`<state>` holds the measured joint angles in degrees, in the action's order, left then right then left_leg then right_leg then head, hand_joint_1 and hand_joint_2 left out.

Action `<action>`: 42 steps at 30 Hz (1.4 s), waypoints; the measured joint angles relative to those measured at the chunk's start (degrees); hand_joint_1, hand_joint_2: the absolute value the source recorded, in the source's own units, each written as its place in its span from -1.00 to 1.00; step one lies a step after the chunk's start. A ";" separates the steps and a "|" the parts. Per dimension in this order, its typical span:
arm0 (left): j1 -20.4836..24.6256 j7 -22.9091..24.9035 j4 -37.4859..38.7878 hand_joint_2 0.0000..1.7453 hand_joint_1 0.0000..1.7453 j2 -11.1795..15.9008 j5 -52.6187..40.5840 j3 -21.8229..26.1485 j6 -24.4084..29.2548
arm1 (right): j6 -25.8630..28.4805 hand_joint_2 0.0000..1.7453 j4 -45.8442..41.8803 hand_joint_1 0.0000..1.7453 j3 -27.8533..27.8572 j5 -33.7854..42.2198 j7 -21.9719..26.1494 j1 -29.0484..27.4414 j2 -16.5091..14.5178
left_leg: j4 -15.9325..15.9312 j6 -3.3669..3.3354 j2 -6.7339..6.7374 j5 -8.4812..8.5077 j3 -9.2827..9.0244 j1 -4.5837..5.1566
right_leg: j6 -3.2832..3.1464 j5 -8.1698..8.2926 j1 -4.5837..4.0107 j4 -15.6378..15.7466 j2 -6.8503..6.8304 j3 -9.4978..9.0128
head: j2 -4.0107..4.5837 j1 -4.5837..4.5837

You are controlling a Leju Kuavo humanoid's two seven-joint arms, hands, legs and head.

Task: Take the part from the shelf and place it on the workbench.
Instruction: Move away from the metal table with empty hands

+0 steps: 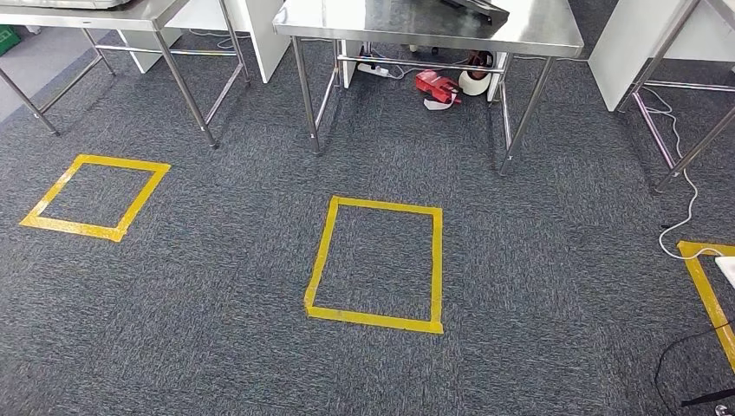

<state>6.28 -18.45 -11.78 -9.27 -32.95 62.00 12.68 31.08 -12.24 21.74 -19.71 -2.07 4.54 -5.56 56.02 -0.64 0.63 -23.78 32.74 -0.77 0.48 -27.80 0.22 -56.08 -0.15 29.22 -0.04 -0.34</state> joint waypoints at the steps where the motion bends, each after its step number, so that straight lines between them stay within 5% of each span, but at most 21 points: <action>1: 0.00 0.00 0.00 -1.00 -1.00 0.01 -0.02 -0.11 0.00 | -0.02 -1.00 0.02 -1.00 0.02 0.00 0.06 0.00 0.03 | 0.00 0.04 0.00 0.01 0.01 0.02 | 0.00 0.00 -0.04 -0.01 0.00 0.05 | 0.00 -0.01; 14: 0.00 0.00 0.00 -1.00 -1.00 0.16 -0.05 -0.37 0.00 | -0.20 -1.00 0.20 -1.00 0.84 0.00 0.29 0.00 0.10 | 0.15 0.07 -0.04 0.00 0.43 0.39 | 0.10 0.06 0.19 0.01 -0.01 0.49 | -0.01 -0.01; 17: 0.00 -0.03 0.00 -1.00 -1.00 0.38 -0.07 -0.37 0.02 | -0.27 -1.00 0.24 -1.00 0.84 -0.16 0.29 0.03 0.03 | 0.50 -0.63 -0.09 -0.13 0.79 0.57 | 0.65 0.37 0.85 0.29 -0.12 -0.03 | -0.01 0.05; 19: 0.01 -0.09 0.02 -1.00 -1.00 0.35 -0.07 -0.37 0.06 | -0.34 -1.00 0.26 -1.00 0.84 -0.33 0.30 0.04 0.04 | -0.93 -1.42 -0.18 0.66 0.28 0.23 | 0.96 0.28 0.51 0.31 -0.36 0.00 | -0.01 0.11; 21: 0.03 -0.19 0.03 -1.00 -1.00 0.21 -0.07 -0.37 0.08 | -0.44 -1.00 0.27 -1.00 0.84 -0.33 0.43 0.05 0.09 | -2.72 -1.92 -0.39 1.83 -0.31 -0.33 | 0.75 -1.74 0.23 -2.76 -0.35 1.45 | 0.00 -0.02; 23: 0.03 -0.30 0.04 -1.00 -1.00 0.14 -0.05 -0.37 0.09 | -0.51 -1.00 0.29 -1.00 0.85 -0.26 0.62 0.06 0.13 | -3.10 -1.87 -0.82 2.37 0.06 -0.56 | 0.54 -5.42 0.68 -9.91 -0.12 4.55 | 0.00 -0.15; 25: -0.06 -0.38 0.04 -1.00 -1.00 0.10 -0.03 -0.37 0.07 | -0.52 -1.00 0.31 -1.00 0.86 -0.19 0.74 -0.01 0.20 | -3.02 -1.30 -1.54 2.74 0.70 -0.81 | 1.28 -7.37 1.30 -14.85 -0.05 6.54 | 0.00 -0.15; 26: -0.11 -0.42 0.04 -1.00 -1.00 0.10 -0.02 -0.37 0.03 | -0.52 -1.00 0.32 -1.00 0.86 -0.18 0.78 -0.03 0.26 | -2.89 -0.91 -2.01 2.96 1.05 -1.05 | 2.05 -6.99 1.69 -14.18 -0.03 5.94 | 0.00 -0.15; 29: -0.13 -0.57 0.02 -1.00 -1.00 0.16 -0.02 -0.36 -0.09 | -0.52 -1.00 0.36 -1.00 0.86 -0.19 0.85 0.07 0.31 | -1.30 0.80 -3.55 3.14 2.57 -1.87 | 4.48 -3.48 2.78 -3.50 1.19 -0.06 | 0.00 -0.35; 30: -0.14 -0.63 0.00 -1.00 -1.00 0.22 -0.03 -0.36 -0.11 | -0.52 -1.00 0.39 -1.00 0.87 -0.19 0.87 0.10 0.26 | -0.58 1.40 -3.96 2.98 3.09 -1.92 | 4.34 -2.84 2.84 -1.40 1.65 -1.11 | 0.00 -0.42; 32: -0.26 -0.69 -0.03 -1.00 -1.00 0.31 -0.04 -0.36 -0.12 | -0.58 -1.00 0.46 -1.00 0.97 0.03 0.97 0.15 0.19 | 0.02 2.20 -4.53 2.89 3.60 -1.94 | 2.87 -2.64 2.48 -1.36 1.73 -0.97 | -0.01 -0.17; 35: -0.60 -0.67 -0.02 -1.00 -1.00 0.26 -0.09 -0.37 -0.13 | -0.91 -1.00 0.49 -1.00 1.55 0.89 1.57 0.28 0.24 | 1.24 2.50 -4.07 2.15 4.22 -2.48 | 0.95 -2.11 2.32 -1.86 0.46 -0.55 | -0.01 0.56; 39: -0.52 -0.66 0.00 -1.00 -1.00 0.25 -0.10 -0.37 -0.13 | -1.18 -1.00 0.52 -1.00 2.44 1.37 2.09 0.16 0.22 | 15.39 1.87 -1.13 -6.67 9.74 -1.93 | -0.16 -1.48 1.31 -1.90 -1.72 0.46 | 0.00 1.07; 41: -0.61 -0.66 0.00 -1.00 -1.00 0.23 -0.09 -0.36 -0.13 | -1.49 -1.00 0.54 -1.00 2.72 1.62 2.25 0.08 0.20 | 18.47 1.21 -0.82 -7.93 10.03 -1.54 | -0.36 -1.36 0.67 -1.92 -3.02 0.86 | 0.00 1.09; 42: -0.66 -0.66 0.00 -1.00 -1.00 0.23 -0.08 -0.35 -0.13 | -1.71 -1.00 0.55 -1.00 2.86 1.82 2.42 0.10 0.19 | 16.51 0.60 -0.59 -7.11 8.32 -1.21 | -0.41 -1.33 0.39 -1.92 -3.63 0.92 | 0.00 1.09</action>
<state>5.62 -19.11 -11.78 -9.04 -33.03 61.65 12.55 29.38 -11.69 24.59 -17.89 0.35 4.64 -5.38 72.53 -0.04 0.04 -30.89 41.06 -1.98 0.07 -29.12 0.61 -58.00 -3.78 30.14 -0.04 0.74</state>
